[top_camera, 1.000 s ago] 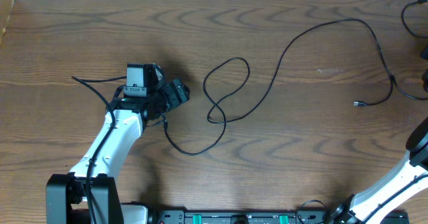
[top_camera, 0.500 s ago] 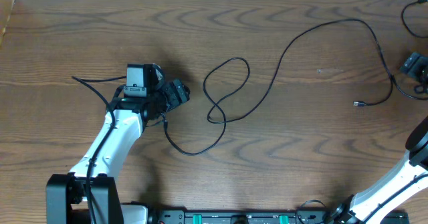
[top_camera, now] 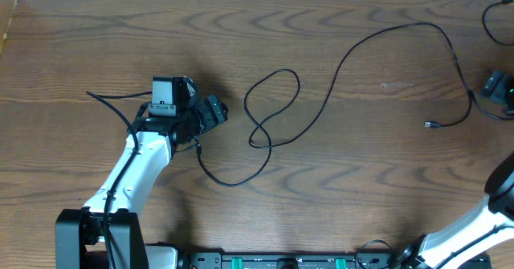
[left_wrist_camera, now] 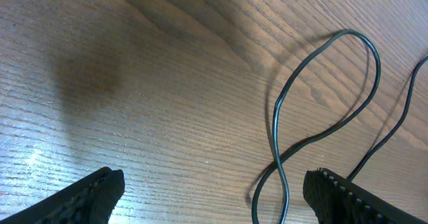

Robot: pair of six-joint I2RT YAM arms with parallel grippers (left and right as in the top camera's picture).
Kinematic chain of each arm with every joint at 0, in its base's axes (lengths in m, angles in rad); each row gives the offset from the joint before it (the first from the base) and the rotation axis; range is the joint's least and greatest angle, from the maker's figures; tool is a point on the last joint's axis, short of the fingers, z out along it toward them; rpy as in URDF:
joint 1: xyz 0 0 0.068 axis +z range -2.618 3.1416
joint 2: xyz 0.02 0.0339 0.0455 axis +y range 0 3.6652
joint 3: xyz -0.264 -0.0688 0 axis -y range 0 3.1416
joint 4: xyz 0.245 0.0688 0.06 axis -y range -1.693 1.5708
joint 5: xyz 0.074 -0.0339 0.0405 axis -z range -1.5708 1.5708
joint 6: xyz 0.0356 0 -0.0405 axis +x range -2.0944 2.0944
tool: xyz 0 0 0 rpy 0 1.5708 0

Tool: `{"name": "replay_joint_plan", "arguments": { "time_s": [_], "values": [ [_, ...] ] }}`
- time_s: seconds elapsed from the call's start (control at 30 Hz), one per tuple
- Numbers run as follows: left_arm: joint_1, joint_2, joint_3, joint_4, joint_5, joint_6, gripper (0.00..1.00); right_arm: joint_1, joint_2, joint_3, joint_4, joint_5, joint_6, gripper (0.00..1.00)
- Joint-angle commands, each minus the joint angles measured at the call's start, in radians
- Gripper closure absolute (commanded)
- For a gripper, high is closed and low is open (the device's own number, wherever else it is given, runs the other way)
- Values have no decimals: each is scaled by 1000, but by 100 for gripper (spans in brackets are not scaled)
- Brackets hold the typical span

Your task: Untangle cables

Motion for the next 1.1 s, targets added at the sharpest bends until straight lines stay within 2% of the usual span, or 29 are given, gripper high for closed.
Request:
{"name": "replay_joint_plan", "arguments": {
  "time_s": [0.0,0.17,0.37,0.6,1.07],
  "values": [
    [-2,9,22,-3,-13,9,9,-5,-110,8,-45,-50,-71,2],
    [-2,9,22,-3,-14,9,9,-9,-137,4,-157,-49,-80,1],
    [-2,9,22,-3,-13,9,9,-15,-134,-65,-168,-37,-80,1],
    [-2,9,22,-3,-13,9,9,-53,-133,-176,-82,-37,-79,1],
    [-2,9,22,-3,-13,9,9,-95,-132,-432,226,-39,-79,1]
  ]
}}
